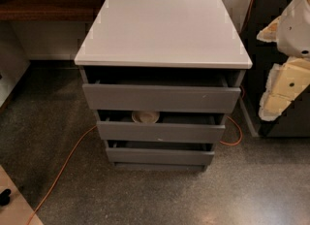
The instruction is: Pick apple from middle drawer and place on counter
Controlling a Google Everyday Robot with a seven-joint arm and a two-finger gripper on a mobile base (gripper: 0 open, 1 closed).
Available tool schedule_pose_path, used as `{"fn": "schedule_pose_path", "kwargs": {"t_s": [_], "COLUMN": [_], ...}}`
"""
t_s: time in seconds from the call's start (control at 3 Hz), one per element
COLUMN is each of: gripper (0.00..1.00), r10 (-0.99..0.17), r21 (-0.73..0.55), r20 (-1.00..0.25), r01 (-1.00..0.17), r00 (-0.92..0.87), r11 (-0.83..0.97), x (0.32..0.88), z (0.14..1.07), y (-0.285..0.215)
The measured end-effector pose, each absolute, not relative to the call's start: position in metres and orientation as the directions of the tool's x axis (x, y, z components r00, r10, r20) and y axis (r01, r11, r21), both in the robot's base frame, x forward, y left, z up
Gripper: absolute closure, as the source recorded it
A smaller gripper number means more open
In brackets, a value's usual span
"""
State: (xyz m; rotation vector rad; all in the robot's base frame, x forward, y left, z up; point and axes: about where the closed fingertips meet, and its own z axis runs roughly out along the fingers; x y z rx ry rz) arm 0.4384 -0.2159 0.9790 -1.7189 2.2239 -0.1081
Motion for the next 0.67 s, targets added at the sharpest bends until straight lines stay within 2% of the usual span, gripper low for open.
{"fn": "schedule_pose_path", "kwargs": {"t_s": [0.67], "gripper": [0.0], "r10": [-0.945], "r21": [-0.251], "r20": [-0.235], "r01": [-0.925], "r00": [-0.226], "r11": [0.284], "x": [0.4431], "z": [0.9748], "y": [-0.2137]}}
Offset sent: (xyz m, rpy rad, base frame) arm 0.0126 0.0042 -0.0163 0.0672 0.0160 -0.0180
